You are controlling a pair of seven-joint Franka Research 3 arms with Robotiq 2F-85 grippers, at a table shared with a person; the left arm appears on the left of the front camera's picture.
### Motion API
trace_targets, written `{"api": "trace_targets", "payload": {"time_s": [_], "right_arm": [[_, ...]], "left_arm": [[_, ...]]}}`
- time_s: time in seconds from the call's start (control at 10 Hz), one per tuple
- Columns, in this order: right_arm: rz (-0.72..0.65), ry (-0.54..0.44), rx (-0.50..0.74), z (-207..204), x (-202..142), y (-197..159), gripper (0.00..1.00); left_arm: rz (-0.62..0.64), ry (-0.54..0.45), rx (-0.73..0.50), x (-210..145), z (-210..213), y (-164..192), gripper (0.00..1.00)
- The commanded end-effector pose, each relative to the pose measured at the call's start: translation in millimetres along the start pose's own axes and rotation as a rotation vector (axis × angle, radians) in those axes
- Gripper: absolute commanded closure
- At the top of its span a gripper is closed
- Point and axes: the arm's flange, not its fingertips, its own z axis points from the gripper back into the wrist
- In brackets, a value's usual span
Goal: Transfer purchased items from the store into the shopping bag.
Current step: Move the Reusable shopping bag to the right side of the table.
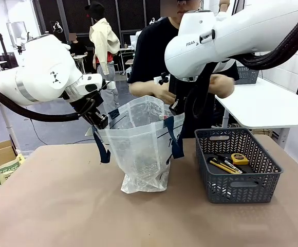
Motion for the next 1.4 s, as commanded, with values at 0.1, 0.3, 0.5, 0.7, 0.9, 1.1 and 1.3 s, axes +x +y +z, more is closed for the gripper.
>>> {"api": "trace_targets", "payload": {"time_s": [0.1,0.3,0.5,0.7,0.9,1.1,1.3], "right_arm": [[-0.002,0.0,0.0,-0.3,-0.6,-0.9,1.0],[-0.002,0.0,0.0,-0.3,-0.6,-0.9,1.0],[-0.002,0.0,0.0,-0.3,-0.6,-0.9,1.0],[-0.002,0.0,0.0,-0.3,-0.6,-0.9,1.0],[-0.002,0.0,0.0,-0.3,-0.6,-0.9,1.0],[-0.002,0.0,0.0,-0.3,-0.6,-0.9,1.0],[-0.002,0.0,0.0,-0.3,-0.6,-0.9,1.0]], "left_arm": [[0.007,-0.005,0.002,0.1,1.0,0.8,1.0],[0.007,-0.005,0.002,0.1,1.0,0.8,1.0],[0.007,-0.005,0.002,0.1,1.0,0.8,1.0],[0.007,-0.005,0.002,0.1,1.0,0.8,1.0],[0.007,-0.005,0.002,0.1,1.0,0.8,1.0],[0.007,-0.005,0.002,0.1,1.0,0.8,1.0],[0.007,-0.005,0.002,0.1,1.0,0.8,1.0]]}}
